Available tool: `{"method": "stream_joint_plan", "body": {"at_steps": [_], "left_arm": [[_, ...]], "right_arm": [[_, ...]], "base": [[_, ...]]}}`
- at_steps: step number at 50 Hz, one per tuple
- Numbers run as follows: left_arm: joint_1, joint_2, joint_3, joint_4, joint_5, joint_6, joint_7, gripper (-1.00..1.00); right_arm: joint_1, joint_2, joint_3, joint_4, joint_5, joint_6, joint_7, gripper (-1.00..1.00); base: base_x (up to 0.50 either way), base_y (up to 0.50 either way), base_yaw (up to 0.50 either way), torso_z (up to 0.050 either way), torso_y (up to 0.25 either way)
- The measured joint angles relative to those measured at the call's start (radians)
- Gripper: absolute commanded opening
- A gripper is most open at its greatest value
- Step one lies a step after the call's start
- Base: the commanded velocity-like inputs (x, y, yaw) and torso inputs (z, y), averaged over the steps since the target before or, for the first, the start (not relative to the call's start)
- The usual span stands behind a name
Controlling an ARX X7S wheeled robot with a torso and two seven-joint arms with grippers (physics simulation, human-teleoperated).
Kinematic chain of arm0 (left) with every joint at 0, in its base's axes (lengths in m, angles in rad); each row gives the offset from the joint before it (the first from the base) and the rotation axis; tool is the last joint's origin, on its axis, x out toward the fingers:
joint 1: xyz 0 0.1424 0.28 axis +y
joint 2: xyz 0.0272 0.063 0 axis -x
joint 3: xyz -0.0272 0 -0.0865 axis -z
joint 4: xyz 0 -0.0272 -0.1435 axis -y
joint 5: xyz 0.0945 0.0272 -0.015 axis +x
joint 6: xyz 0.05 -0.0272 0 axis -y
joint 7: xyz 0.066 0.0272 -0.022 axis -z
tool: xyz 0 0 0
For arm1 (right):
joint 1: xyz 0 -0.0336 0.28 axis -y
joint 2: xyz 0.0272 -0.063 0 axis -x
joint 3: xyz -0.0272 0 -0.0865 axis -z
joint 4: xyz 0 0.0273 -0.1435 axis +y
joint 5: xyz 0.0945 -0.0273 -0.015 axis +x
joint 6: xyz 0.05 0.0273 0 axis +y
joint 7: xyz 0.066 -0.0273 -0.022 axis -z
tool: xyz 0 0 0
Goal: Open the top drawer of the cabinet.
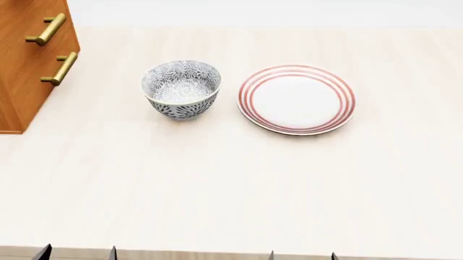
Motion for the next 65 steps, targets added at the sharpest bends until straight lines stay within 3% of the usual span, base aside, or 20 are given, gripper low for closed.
{"method": "stream_joint_plan", "body": {"at_steps": [27, 65], "left_arm": [[0.000, 0.008, 0.000, 0.004, 0.034, -0.018, 0.011, 1.00], [-0.010, -0.035, 0.049, 0.003, -0.008, -0.020, -0.040, 1.00]], "right_arm": [[-0.001, -0.010, 0.012, 0.000, -0.008, 0.005, -0.013, 1.00], [0.007, 0.033, -0.039, 0.001, 0.035, 0.002, 0.038, 1.00]], "base": [[0.00, 0.00, 0.00, 0.001, 0.000], [0.00, 0.00, 0.00, 0.050, 0.000]]}}
